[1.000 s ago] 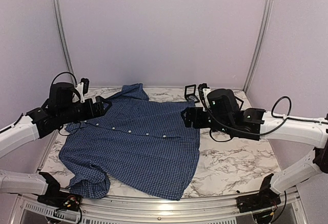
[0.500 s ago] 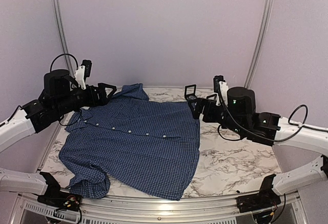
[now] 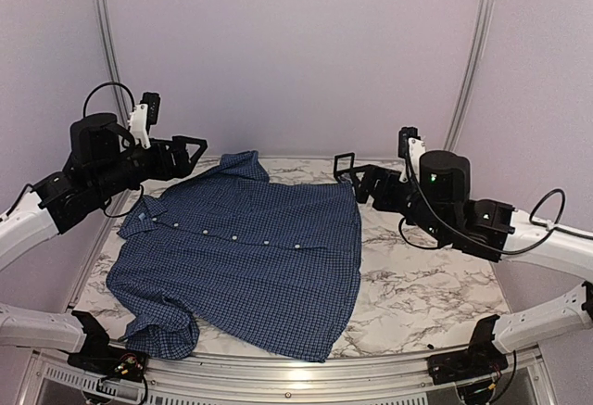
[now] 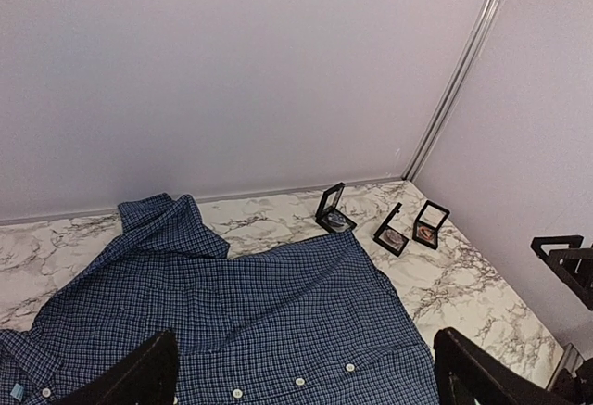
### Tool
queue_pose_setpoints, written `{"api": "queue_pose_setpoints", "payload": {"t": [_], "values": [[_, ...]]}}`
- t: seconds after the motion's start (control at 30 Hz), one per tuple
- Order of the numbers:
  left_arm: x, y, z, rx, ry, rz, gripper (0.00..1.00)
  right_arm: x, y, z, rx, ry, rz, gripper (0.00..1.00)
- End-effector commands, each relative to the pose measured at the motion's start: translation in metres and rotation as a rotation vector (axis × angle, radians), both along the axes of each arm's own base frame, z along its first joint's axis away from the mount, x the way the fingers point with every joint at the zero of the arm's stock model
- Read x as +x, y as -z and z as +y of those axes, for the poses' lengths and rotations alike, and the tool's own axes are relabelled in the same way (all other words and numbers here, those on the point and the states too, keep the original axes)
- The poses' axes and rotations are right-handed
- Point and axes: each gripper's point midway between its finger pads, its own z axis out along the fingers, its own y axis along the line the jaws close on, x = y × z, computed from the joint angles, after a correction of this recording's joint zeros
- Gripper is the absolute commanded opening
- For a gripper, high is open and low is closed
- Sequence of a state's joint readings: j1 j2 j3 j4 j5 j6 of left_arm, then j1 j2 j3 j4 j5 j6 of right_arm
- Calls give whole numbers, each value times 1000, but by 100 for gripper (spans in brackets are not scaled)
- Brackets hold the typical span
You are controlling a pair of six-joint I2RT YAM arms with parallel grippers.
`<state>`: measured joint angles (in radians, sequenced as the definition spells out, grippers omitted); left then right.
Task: Remove the brooch from the garment
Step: Reset both arms
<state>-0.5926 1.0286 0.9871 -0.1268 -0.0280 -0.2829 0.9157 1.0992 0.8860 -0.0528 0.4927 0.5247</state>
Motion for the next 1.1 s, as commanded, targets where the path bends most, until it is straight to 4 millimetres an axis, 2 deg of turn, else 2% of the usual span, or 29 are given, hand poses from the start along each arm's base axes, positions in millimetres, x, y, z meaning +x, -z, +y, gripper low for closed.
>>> {"api": "queue_pose_setpoints", "payload": {"t": [0.0,1.07], "values": [[0,-8,2,5,-9,-13,99,5,-28,-10,38,55,-45,98],[-2,-6,2,5,-6,-7,99,4,-21,-11,43,60,-31,98]]}}
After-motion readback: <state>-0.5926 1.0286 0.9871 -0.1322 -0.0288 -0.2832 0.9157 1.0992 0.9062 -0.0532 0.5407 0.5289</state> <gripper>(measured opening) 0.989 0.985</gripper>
